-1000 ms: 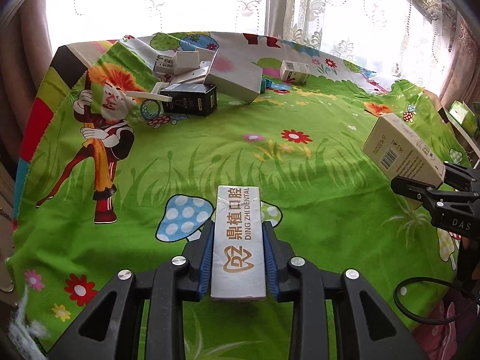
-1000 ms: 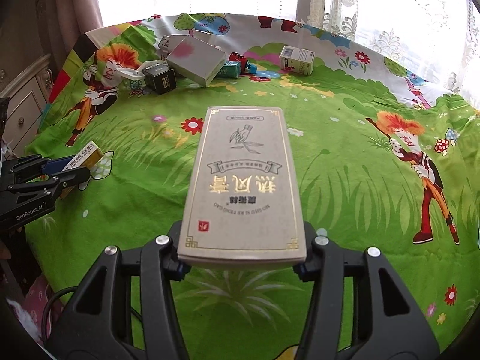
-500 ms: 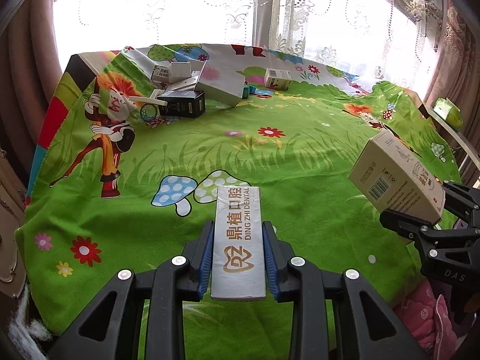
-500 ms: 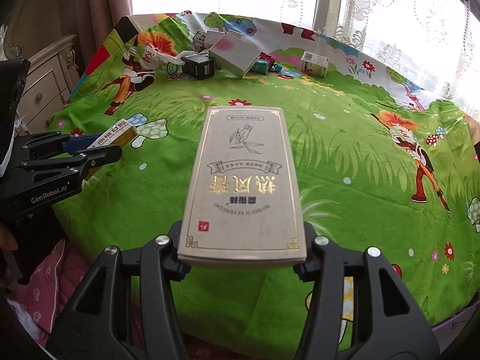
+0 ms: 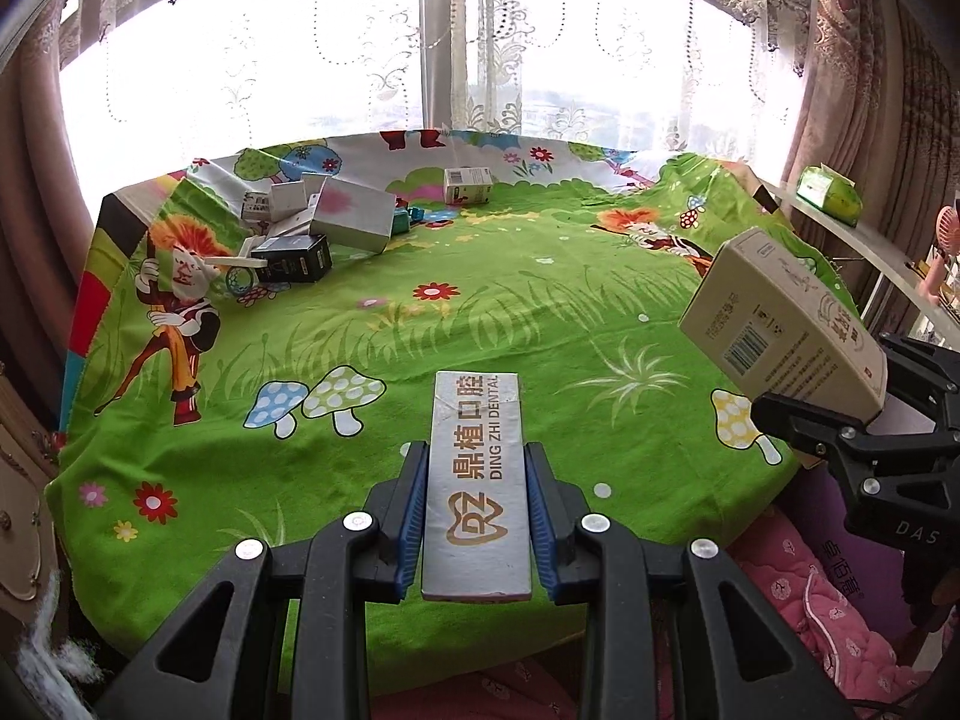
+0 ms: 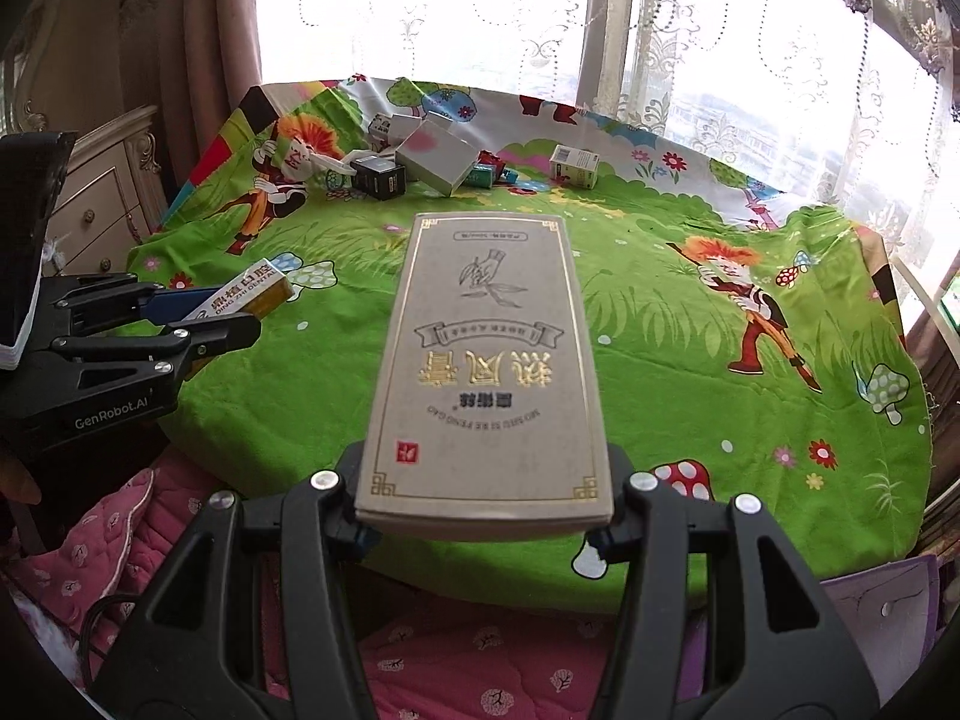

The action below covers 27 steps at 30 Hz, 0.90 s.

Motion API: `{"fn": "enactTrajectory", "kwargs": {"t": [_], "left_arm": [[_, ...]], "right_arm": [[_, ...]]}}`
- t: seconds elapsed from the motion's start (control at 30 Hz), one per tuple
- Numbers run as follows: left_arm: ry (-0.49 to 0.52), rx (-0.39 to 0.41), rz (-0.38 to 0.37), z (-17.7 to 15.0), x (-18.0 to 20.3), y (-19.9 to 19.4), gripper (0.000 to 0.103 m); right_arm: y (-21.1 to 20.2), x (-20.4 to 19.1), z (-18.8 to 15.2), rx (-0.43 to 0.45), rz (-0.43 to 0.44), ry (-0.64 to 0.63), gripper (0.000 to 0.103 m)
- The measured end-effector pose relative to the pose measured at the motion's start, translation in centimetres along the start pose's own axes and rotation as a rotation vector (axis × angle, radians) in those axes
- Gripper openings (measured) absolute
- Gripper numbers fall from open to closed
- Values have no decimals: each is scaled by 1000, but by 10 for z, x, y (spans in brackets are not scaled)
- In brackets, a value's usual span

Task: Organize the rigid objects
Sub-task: 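Carry both held boxes to the storage box and lower them inside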

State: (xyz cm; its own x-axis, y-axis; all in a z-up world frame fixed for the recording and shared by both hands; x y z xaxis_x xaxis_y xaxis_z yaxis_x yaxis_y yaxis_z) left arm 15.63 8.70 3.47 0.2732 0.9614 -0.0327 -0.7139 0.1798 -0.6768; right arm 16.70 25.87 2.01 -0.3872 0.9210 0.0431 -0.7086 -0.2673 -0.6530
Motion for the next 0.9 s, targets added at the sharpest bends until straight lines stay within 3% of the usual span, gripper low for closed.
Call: {"fn": "enactTrajectory", "kwargs": {"t": [0.57,0.9], "left_arm": [[225,33,-133,22,113,-30,32],[411,13,-260,23,204,-33,32]], "right_arm": [[-87,65,-38,68,-125,81,55],[-115,131,-76,41,-253,193,55]]}}
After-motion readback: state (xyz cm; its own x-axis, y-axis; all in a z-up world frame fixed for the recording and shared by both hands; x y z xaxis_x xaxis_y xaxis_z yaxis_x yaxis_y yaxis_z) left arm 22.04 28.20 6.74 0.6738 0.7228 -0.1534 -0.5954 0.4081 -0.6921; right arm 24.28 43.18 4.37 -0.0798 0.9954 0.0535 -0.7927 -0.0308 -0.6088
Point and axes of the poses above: each gripper's, at about its wrist camera, not at the fingertips, and y roughly the way its jaws point, x to its right, z to its top, the point moved 6 cm from there along y, roughly the way its jaws point, and after that the axes turned 2 degrees about y, right-handed, at the moved point
